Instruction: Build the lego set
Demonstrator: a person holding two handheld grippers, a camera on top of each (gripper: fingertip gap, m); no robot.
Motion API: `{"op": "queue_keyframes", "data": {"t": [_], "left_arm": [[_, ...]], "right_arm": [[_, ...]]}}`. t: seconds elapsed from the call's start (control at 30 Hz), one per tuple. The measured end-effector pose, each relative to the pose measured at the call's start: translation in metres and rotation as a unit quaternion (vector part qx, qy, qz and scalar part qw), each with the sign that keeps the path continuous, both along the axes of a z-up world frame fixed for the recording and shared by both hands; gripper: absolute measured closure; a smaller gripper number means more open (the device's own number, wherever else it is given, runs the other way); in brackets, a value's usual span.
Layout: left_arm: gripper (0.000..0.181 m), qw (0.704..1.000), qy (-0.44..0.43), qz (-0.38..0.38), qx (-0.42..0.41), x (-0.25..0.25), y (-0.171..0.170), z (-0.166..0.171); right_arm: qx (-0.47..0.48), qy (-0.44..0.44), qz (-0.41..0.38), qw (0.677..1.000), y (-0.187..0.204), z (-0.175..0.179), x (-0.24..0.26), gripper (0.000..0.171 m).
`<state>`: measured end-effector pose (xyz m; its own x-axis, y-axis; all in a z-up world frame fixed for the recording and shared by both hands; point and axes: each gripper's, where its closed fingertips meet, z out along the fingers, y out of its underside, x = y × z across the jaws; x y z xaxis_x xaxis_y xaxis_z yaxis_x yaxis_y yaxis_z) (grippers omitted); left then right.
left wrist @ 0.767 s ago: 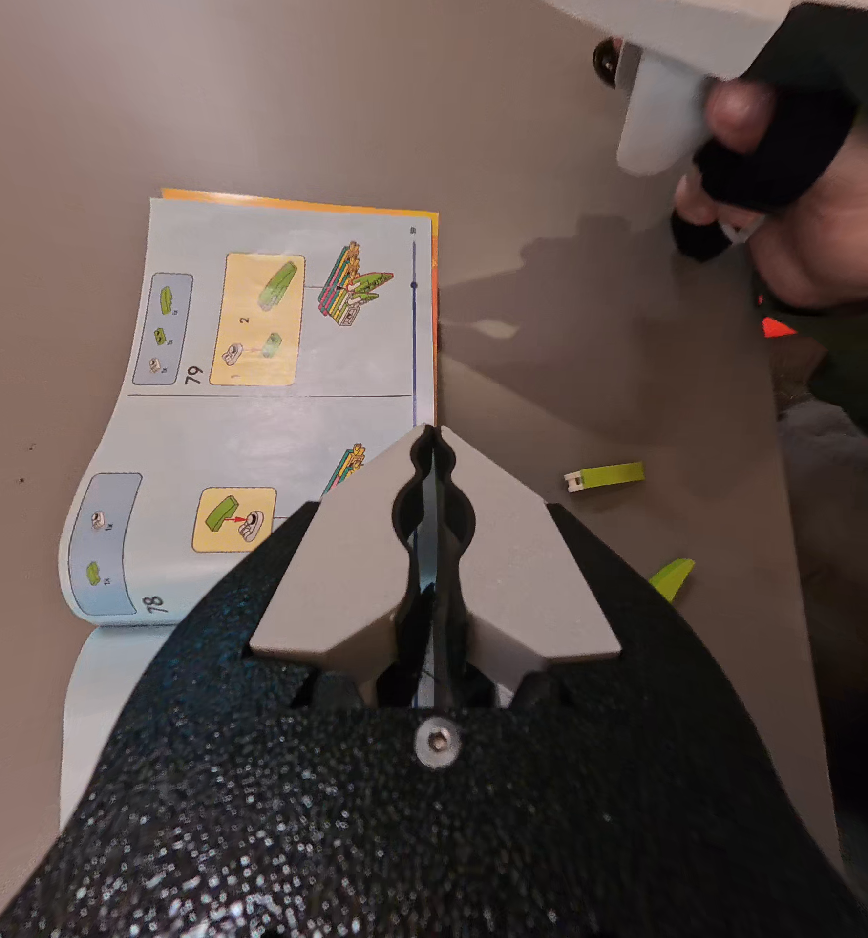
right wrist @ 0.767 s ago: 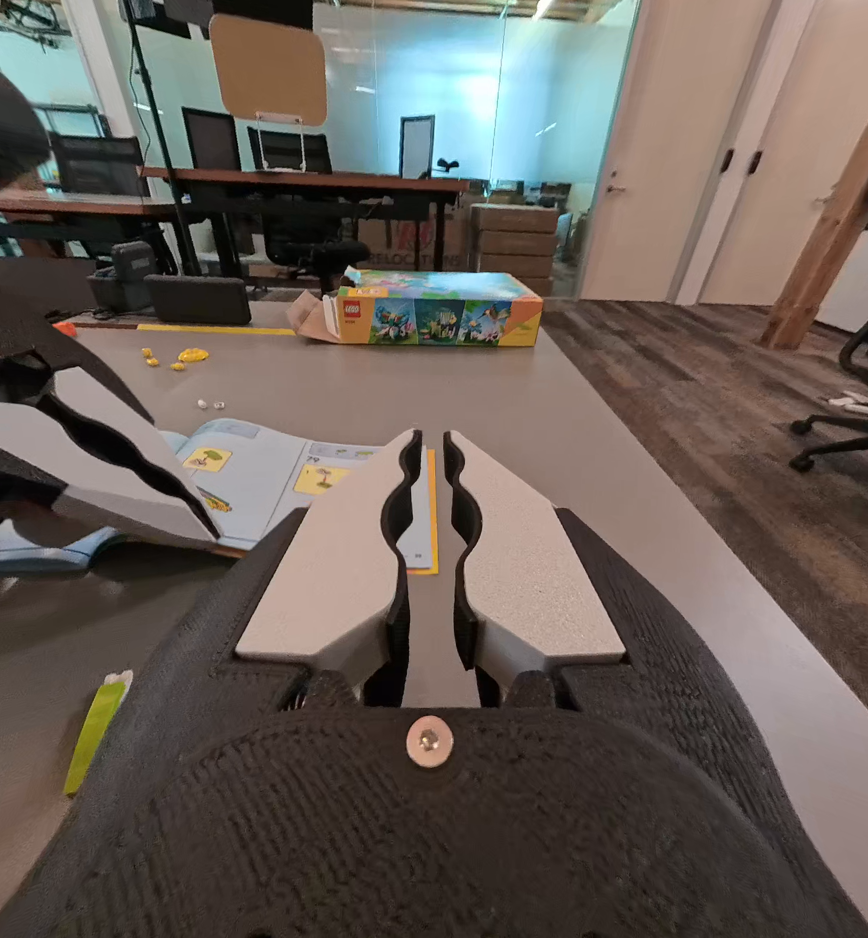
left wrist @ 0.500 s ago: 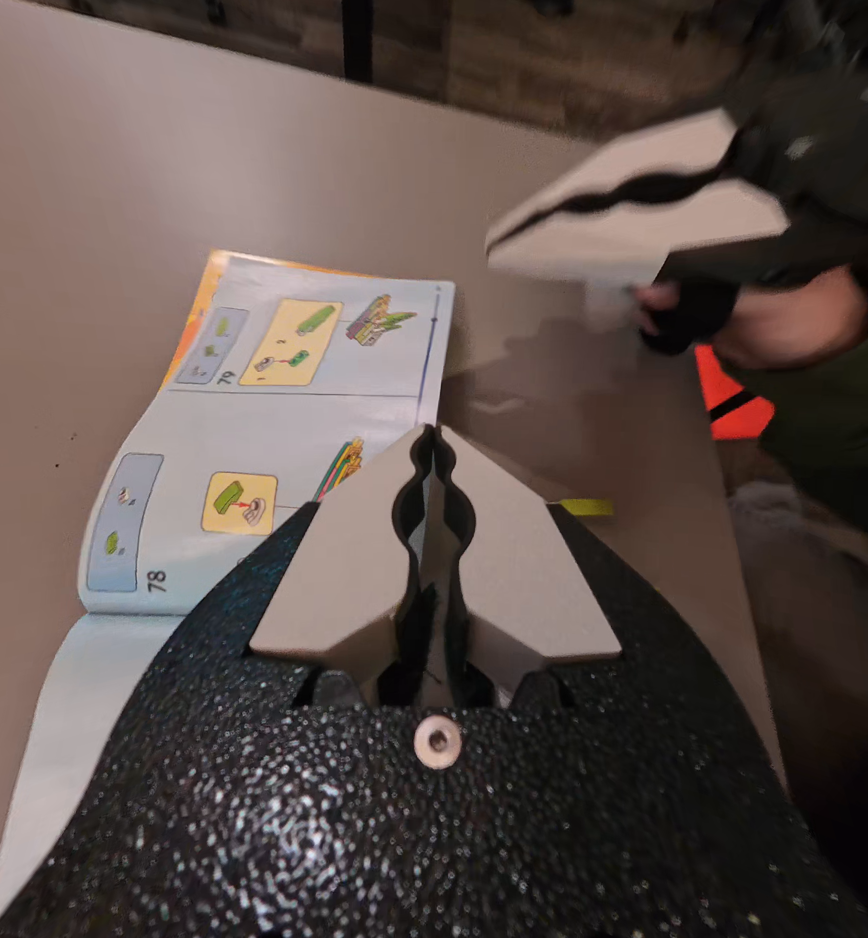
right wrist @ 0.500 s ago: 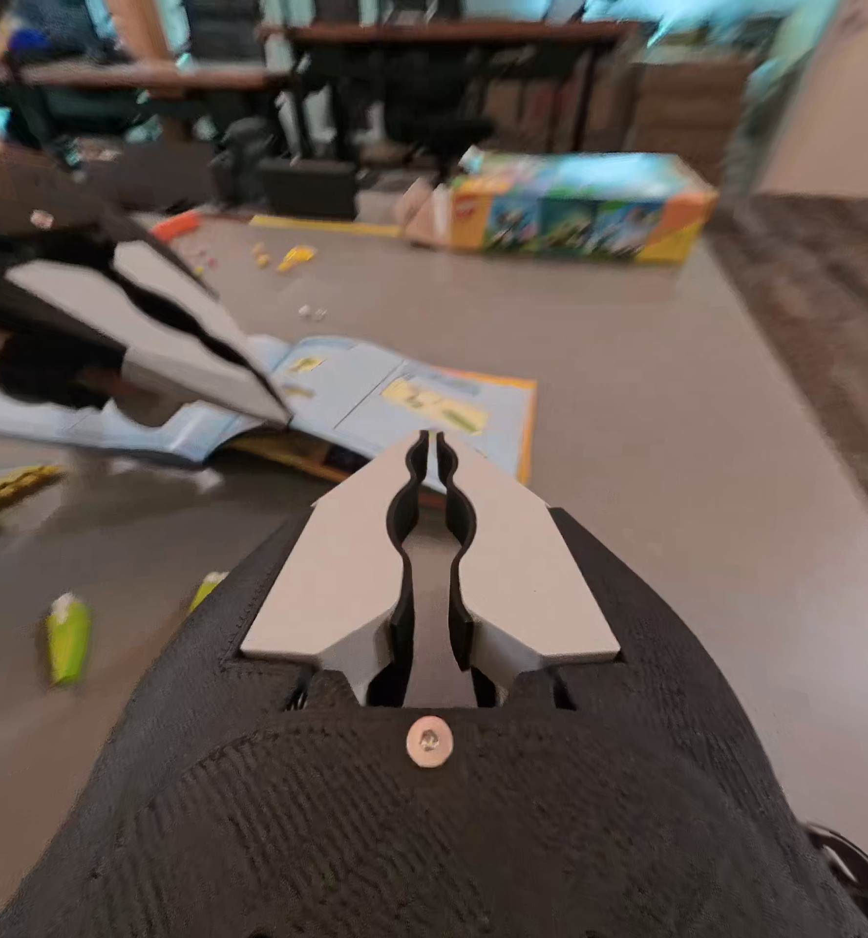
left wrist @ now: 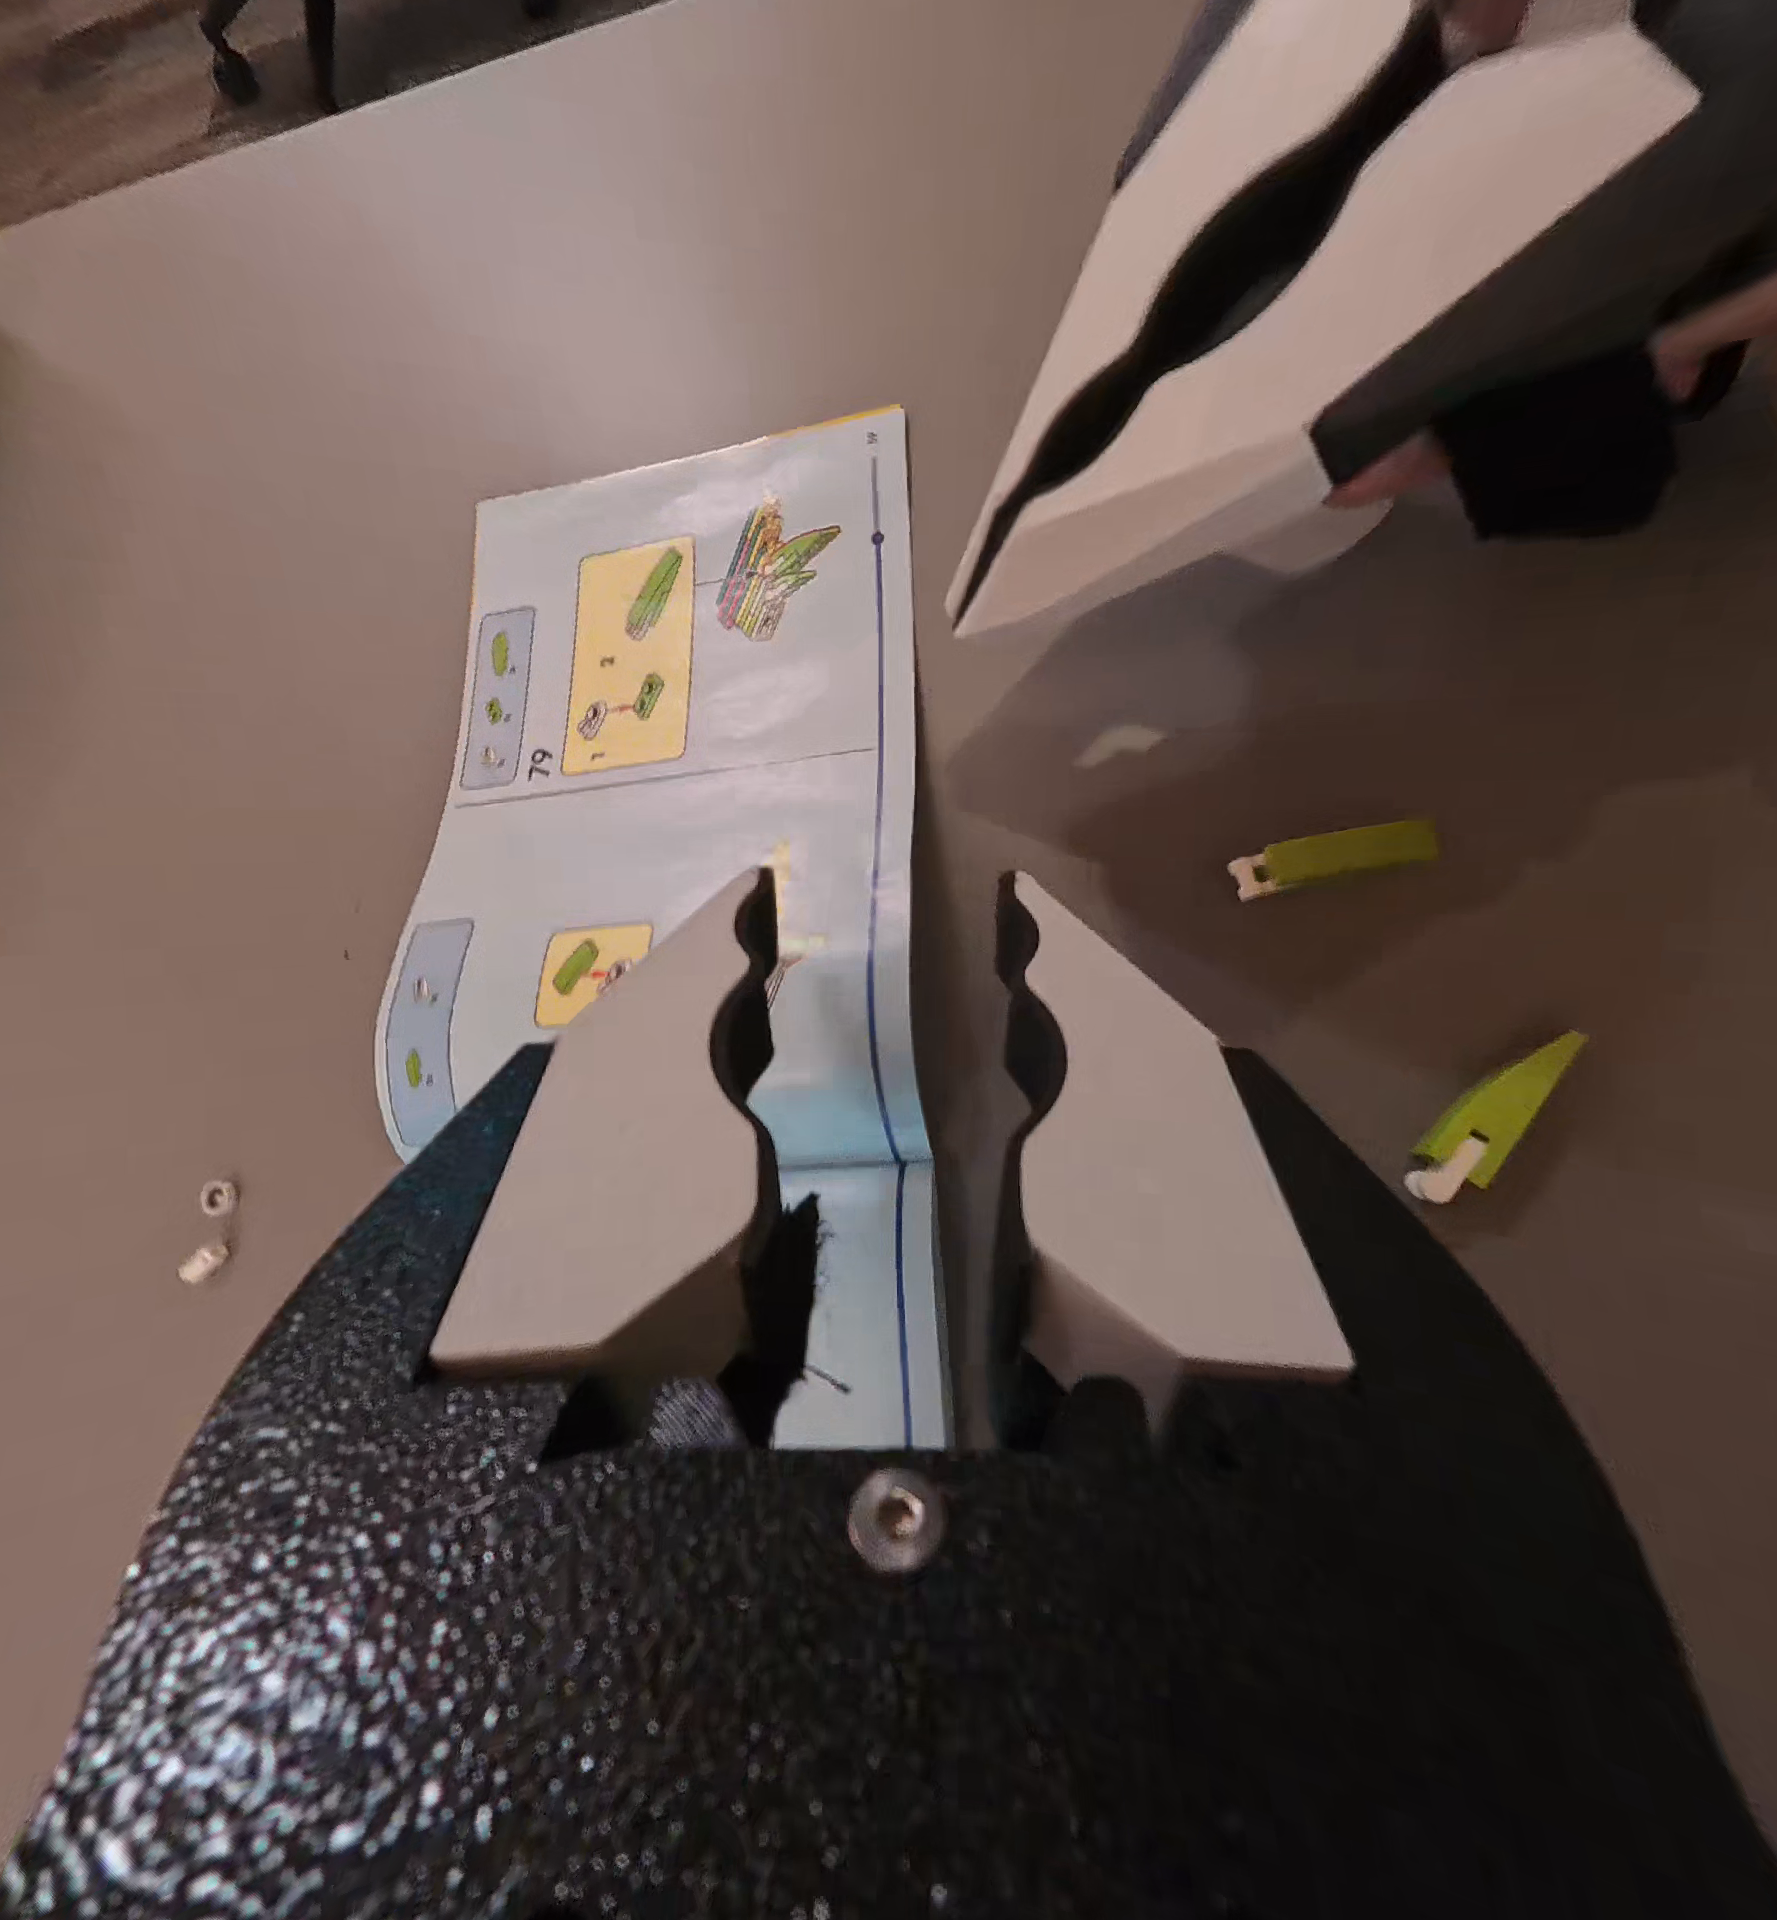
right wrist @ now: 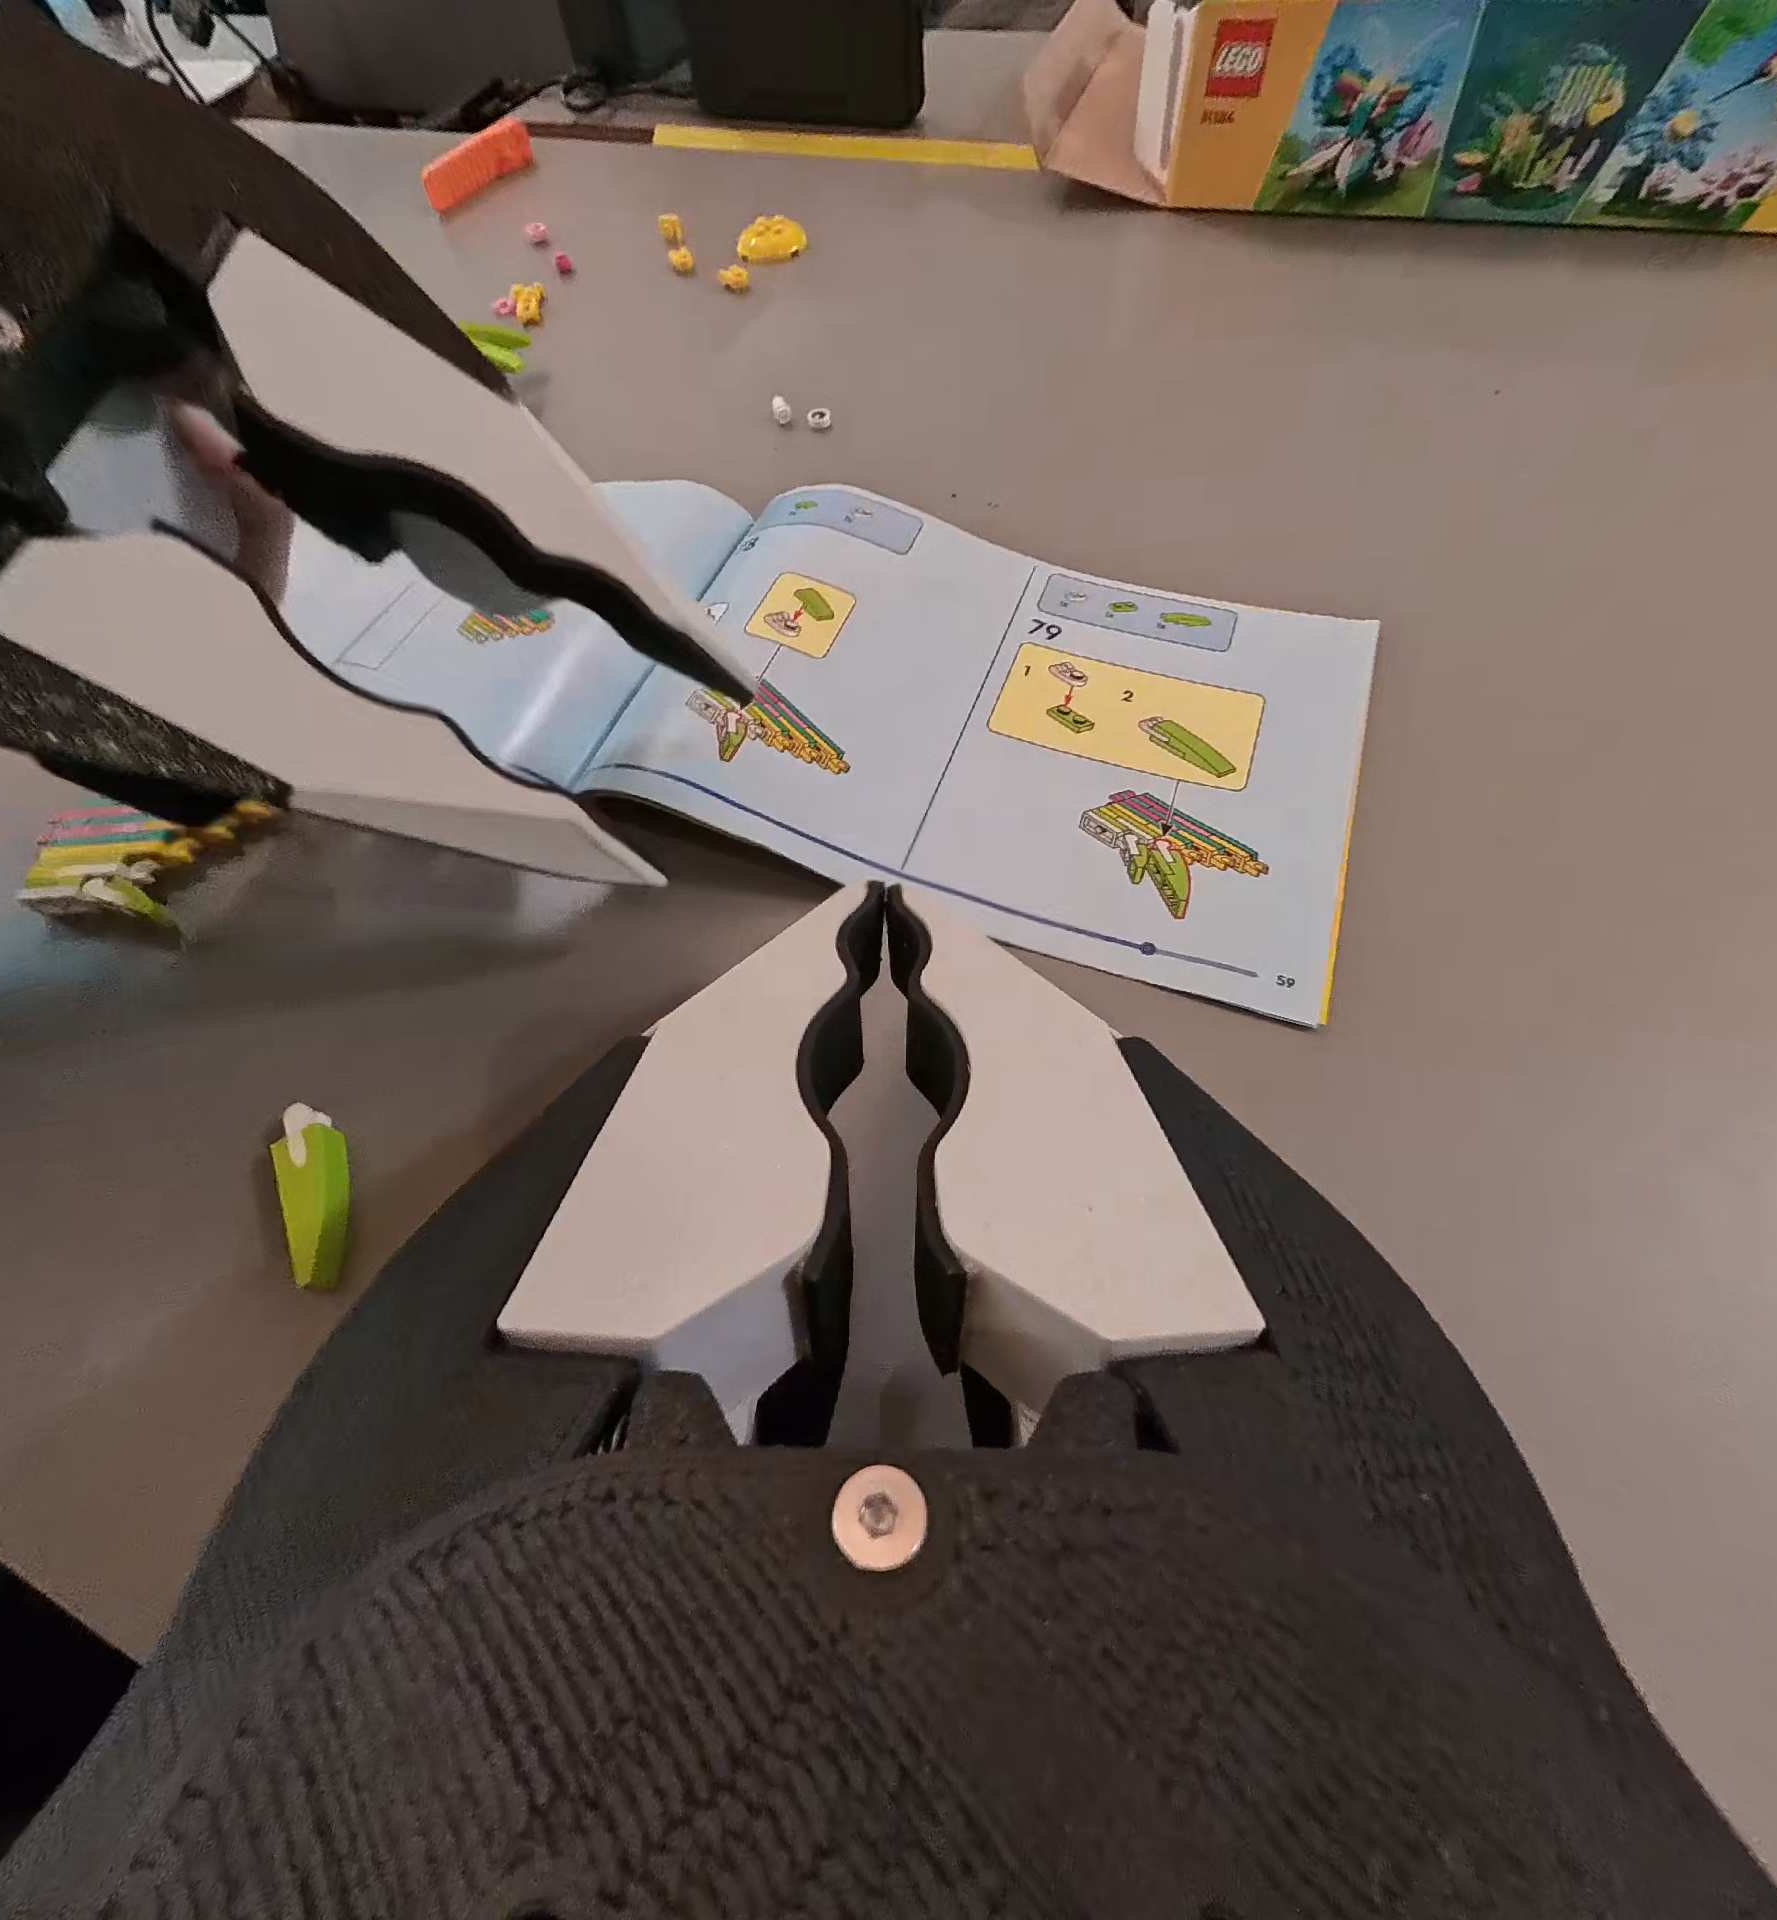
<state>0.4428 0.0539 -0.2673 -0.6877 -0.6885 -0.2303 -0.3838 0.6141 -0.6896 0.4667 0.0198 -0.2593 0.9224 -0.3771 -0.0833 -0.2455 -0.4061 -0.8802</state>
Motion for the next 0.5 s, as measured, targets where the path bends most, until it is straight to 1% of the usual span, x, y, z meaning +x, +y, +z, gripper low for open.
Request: {"op": "queue_keyframes", "data": {"t": [0.03, 0.2, 0.3, 0.4, 0.5], "left_arm": [[0.143, 1.0, -0.001, -0.004, 0.014, 0.002, -0.002, -0.002], [0.155, 0.998, 0.014, -0.01, 0.068, 0.013, -0.007, -0.013], [0.168, 0.995, 0.039, -0.007, 0.087, 0.016, -0.005, -0.022], [0.179, 0.995, 0.066, -0.003, 0.068, 0.015, -0.007, -0.026], [0.181, 0.996, 0.081, 0.009, 0.042, 0.015, -0.006, -0.027]], "right_arm": [[0.005, 0.002, -0.002, 1.0, -0.001, 0.001, 0.001, 0.171], [0.017, 0.01, -0.008, 1.0, -0.003, 0.003, 0.003, 0.171], [0.018, 0.008, -0.009, 1.0, -0.004, 0.004, 0.004, 0.171], [0.02, 0.01, -0.01, 1.0, -0.006, 0.004, 0.005, 0.171], [0.021, 0.011, -0.011, 1.0, -0.007, 0.004, 0.006, 0.171]]}}
